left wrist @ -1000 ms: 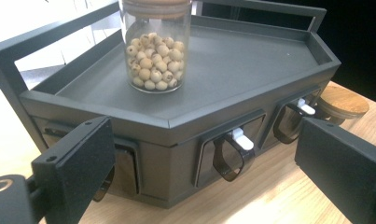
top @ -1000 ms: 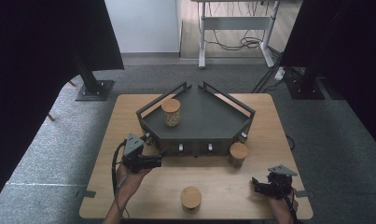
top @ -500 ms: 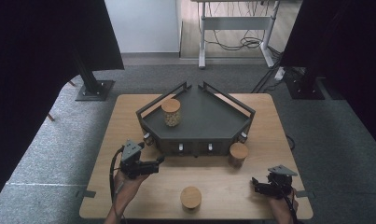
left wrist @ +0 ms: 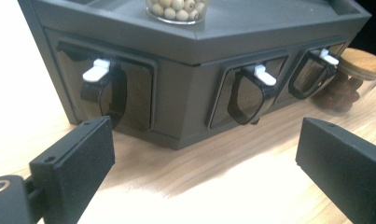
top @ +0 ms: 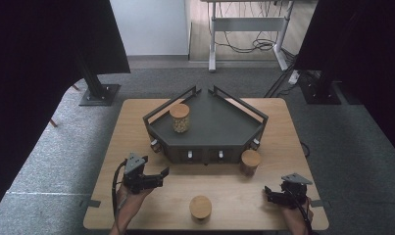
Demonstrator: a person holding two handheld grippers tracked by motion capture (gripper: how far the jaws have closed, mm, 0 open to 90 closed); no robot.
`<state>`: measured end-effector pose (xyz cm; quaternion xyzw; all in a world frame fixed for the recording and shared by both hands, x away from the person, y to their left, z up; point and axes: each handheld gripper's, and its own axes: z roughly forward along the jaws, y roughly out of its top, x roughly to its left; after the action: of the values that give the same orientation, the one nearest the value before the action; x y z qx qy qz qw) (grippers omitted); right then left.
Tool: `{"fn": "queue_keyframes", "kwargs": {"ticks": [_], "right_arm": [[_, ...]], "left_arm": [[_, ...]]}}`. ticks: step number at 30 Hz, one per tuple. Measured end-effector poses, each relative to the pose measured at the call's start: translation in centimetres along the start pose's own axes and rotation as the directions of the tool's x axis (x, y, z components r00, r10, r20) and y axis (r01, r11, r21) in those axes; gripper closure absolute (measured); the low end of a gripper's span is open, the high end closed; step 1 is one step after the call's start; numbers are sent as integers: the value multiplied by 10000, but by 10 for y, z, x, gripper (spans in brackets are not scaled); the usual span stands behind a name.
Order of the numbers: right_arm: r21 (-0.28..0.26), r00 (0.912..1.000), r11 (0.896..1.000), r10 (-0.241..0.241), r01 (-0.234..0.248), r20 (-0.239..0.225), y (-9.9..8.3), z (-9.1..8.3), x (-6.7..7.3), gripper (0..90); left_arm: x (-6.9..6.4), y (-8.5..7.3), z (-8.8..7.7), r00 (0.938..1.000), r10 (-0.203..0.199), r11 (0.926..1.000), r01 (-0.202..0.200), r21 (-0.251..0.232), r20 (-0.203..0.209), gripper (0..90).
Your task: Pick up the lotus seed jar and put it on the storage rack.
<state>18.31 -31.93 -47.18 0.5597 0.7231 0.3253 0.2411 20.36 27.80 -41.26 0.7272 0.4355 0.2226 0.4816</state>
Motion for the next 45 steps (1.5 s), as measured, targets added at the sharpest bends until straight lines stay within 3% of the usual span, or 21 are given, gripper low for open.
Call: {"fn": "queue_keyframes", "kwargs": {"ticks": [17, 29, 45], "right_arm": [[0, 10000, 10000, -1, 1, 9, 0, 0, 1, 47], [-2, 10000, 10000, -23, 23, -8, 0, 0, 1, 47], [-2, 10000, 10000, -24, 24, -19, 0, 0, 2, 47]], "left_arm": [[-1, -12, -4, 9990, 235, 9984, -216, 515, -368, 44], [-3, -21, 0, 9972, 471, 9913, -395, 1259, -576, 44], [-2, -31, 5, 9965, 526, 9823, -401, 1827, -645, 45]]}}
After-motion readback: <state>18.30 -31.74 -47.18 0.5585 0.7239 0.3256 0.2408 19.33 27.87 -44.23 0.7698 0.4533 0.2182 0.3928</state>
